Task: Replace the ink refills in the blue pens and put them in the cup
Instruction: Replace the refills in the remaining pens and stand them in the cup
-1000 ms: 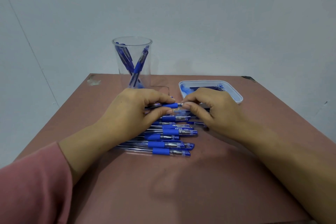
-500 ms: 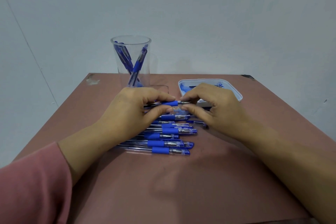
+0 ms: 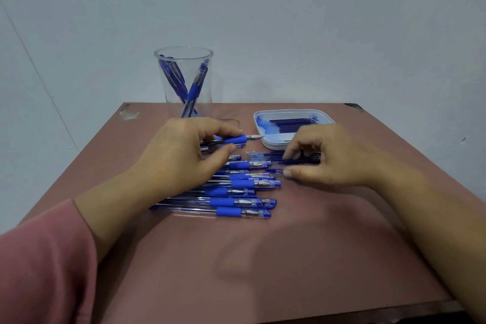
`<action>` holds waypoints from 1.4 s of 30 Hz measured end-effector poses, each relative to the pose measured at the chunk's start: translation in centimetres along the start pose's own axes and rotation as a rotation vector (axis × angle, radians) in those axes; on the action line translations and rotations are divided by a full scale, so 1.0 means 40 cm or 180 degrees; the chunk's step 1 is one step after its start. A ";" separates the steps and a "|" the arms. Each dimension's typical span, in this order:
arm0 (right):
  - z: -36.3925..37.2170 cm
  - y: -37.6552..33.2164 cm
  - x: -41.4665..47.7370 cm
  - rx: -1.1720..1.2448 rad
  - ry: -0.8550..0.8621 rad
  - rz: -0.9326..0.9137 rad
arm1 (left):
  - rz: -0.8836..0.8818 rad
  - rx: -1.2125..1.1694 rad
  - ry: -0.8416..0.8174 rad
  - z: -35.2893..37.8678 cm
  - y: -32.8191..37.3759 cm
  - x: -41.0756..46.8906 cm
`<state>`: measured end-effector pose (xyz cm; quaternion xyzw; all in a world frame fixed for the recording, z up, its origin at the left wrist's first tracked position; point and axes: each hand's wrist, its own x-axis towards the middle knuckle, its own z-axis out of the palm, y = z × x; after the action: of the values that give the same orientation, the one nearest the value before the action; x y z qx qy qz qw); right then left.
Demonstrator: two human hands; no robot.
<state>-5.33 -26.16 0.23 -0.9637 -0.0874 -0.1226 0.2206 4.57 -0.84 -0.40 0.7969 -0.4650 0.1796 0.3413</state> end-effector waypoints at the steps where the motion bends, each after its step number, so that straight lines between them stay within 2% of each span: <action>1: -0.001 0.004 -0.003 -0.0097 -0.0151 0.0060 | -0.0002 0.0028 -0.0039 0.000 -0.003 -0.001; 4: 0.006 0.000 -0.002 -0.0302 -0.0393 0.0125 | 0.0021 0.0084 -0.0130 -0.003 -0.008 0.000; 7: 0.006 -0.013 -0.002 -0.0319 -0.0389 0.0187 | 0.0124 0.0049 -0.0125 -0.006 -0.008 0.004; 13: -0.038 -0.023 -0.008 -0.0040 0.0265 0.0393 | 0.0289 -0.0118 -0.0088 -0.005 -0.012 0.006; 16: -0.028 -0.034 -0.005 0.0087 0.0476 0.0192 | 0.0321 -0.0032 -0.0170 -0.006 -0.013 0.007; 22: 0.004 -0.051 0.005 0.0296 0.0553 -0.0213 | 0.0246 -0.0062 -0.0215 -0.004 -0.008 0.005; 37: 0.082 -0.060 0.022 0.0053 0.1355 -0.1137 | 0.0340 -0.0243 0.0014 0.013 0.011 -0.004; 42: 0.080 -0.065 0.028 0.0135 0.1273 -0.0964 | 0.0227 -0.0281 0.0007 0.007 0.015 -0.004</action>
<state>-4.21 -22.29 -1.18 -0.8913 -0.1880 -0.3407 0.2327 3.97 -1.16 -0.47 0.7638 -0.5002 0.1719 0.3700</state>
